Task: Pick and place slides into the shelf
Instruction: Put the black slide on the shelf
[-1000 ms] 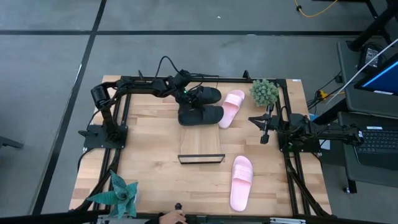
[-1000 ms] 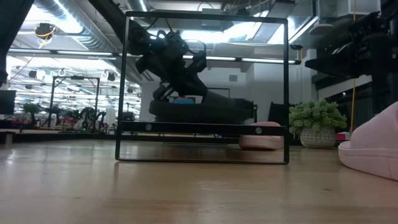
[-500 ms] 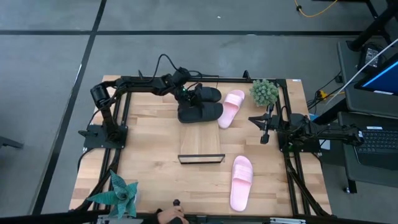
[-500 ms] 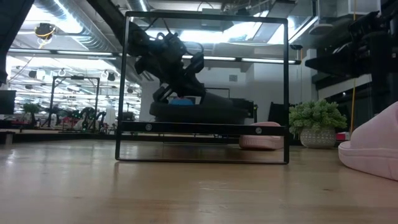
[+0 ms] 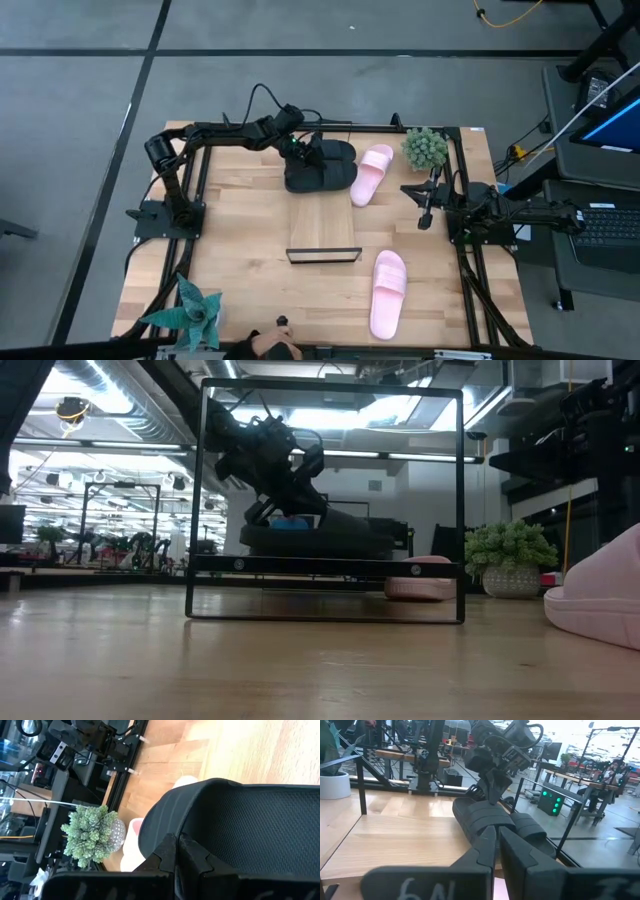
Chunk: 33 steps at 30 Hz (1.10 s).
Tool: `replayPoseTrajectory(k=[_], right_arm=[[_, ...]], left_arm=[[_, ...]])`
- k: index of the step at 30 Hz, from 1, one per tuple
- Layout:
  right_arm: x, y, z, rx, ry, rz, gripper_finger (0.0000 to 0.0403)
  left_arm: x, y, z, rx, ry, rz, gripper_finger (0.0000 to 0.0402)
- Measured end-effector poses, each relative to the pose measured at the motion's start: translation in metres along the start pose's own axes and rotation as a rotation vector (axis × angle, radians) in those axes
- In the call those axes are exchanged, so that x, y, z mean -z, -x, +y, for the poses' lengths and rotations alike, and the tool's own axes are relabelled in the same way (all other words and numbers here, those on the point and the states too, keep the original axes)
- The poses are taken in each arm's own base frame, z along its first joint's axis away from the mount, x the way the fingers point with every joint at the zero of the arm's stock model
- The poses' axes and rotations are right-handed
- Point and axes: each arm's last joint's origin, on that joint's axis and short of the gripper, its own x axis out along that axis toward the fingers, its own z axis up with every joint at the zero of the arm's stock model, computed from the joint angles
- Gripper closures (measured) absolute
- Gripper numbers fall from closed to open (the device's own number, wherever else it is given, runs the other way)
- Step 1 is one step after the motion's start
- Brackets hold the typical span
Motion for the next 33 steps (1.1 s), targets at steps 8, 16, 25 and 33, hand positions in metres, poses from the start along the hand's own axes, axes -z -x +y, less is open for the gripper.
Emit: replayPoseTrajectory(k=[8,16,25,33], right_arm=[[-0.0003,0.0000,0.0000,0.000,0.000,-0.003,0.0377],[-0.0004,0.0000,-0.0001,0.001,0.000,-0.005,0.0377],[-0.0004,0.0000,-0.0001,0.001,-0.002,-0.004,0.0377],[-0.0004,0.0000,-0.0001,0.000,-0.017,-0.004,0.0377]], left_arm=[[0.0040,0.0021,-0.0008,-0.006,0.007,-0.023,0.0401],[0.0054,0.0034,-0.0004,-0.012,0.009,-0.023,0.0401],[0.0054,0.0033,-0.0005,-0.010,0.058,-0.023,0.0401],[0.0048,0.0020,-0.0001,-0.012,0.116,-0.004,0.0387]])
